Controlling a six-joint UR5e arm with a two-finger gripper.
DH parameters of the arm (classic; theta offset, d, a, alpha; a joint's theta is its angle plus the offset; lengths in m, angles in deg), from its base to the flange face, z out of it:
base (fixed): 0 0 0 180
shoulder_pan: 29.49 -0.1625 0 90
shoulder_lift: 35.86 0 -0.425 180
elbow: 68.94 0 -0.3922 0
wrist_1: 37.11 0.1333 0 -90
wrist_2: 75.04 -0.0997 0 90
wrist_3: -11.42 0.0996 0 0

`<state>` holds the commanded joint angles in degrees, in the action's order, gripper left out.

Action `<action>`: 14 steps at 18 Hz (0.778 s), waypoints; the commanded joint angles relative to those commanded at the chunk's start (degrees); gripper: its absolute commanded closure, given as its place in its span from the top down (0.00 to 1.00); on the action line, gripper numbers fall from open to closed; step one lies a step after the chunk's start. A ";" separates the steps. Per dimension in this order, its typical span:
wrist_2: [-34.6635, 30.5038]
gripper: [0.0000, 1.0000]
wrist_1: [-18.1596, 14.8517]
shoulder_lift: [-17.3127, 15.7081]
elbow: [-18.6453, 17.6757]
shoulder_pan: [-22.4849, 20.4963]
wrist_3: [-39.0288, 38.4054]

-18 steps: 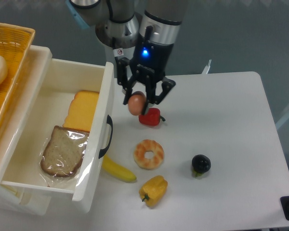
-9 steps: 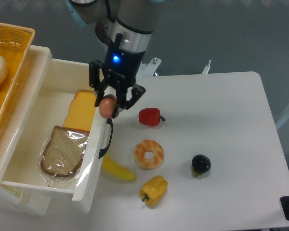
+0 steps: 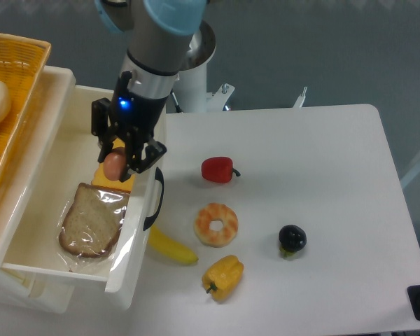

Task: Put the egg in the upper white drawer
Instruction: 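Lower the egg into the drawer beside the wrapped bread slice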

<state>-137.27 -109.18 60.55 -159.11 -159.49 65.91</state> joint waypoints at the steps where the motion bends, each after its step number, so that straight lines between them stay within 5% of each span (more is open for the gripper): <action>1: 0.00 0.08 0.09 0.70 0.00 0.44 0.09; 14: 0.35 0.09 0.18 4.05 0.00 3.52 0.00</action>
<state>-136.92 -109.01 64.60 -159.11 -155.97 65.91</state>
